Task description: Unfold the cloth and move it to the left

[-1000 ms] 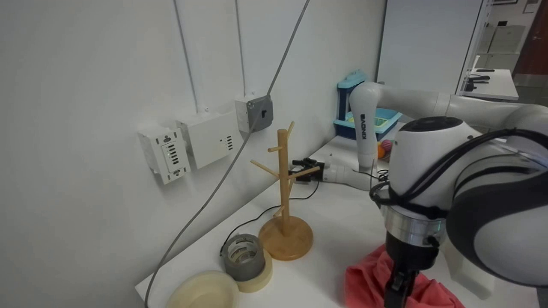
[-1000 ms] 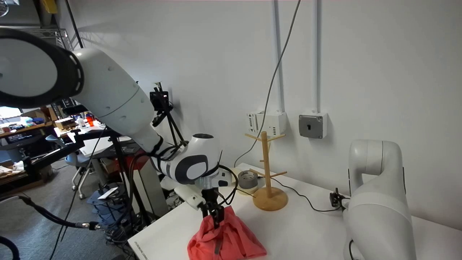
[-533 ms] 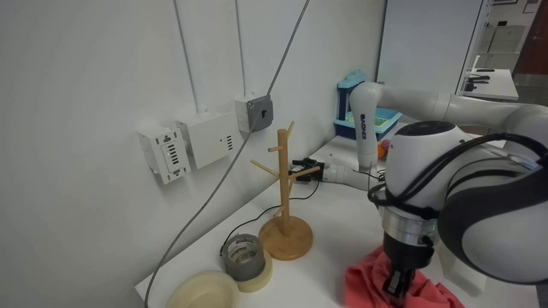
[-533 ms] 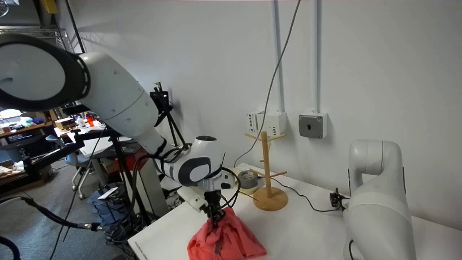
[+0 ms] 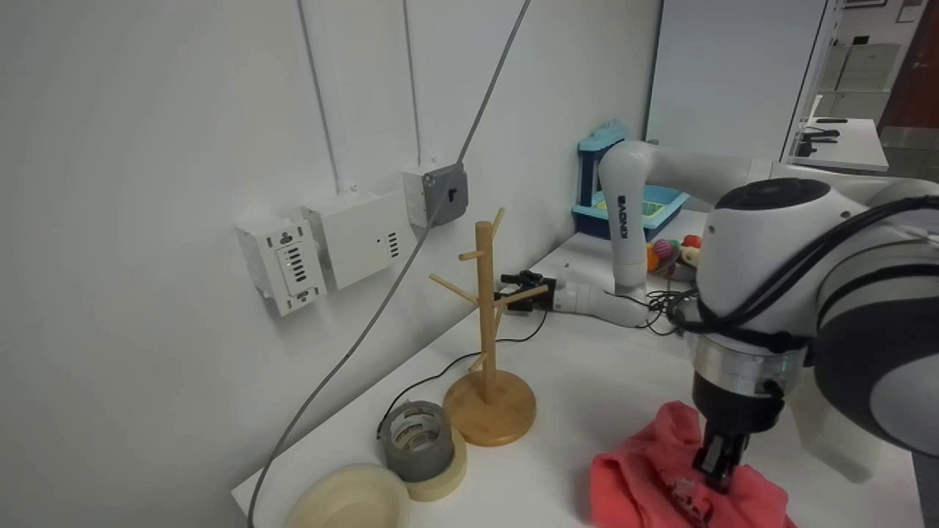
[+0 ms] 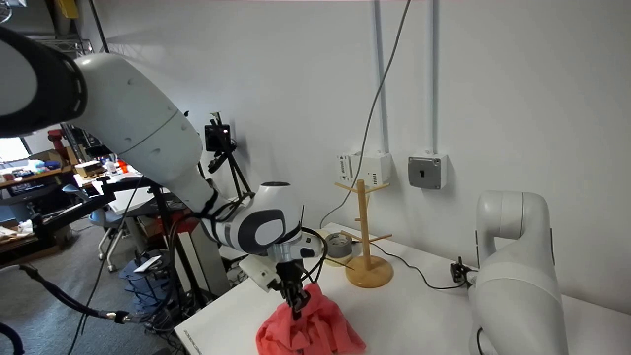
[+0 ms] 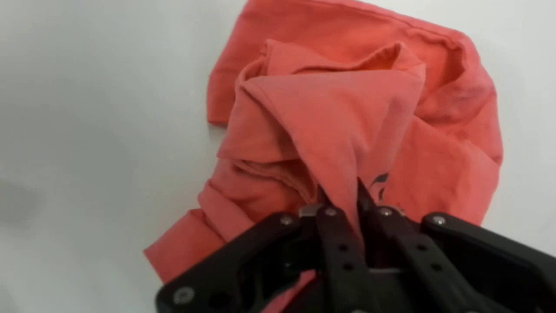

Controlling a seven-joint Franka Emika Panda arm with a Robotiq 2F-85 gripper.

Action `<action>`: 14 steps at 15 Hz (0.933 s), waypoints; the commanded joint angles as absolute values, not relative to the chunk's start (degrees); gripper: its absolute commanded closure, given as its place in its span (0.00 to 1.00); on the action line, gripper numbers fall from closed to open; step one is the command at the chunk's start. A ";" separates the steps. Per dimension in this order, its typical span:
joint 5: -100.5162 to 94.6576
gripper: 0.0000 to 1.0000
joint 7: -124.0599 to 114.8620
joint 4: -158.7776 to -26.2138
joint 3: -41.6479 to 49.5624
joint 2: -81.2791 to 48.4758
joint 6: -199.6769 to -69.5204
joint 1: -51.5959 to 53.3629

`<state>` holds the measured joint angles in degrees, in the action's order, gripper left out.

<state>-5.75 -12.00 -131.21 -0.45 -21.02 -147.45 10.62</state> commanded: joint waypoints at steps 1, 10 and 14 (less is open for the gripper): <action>-12.12 0.97 -18.68 -138.34 3.28 -13.12 -144.72 12.13; -28.66 0.97 -38.53 -143.75 7.99 -9.26 -139.63 9.31; -34.14 0.97 -46.74 -143.18 8.94 -10.15 -138.24 8.26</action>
<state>-29.78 -40.73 -142.94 8.48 -10.76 -139.81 9.27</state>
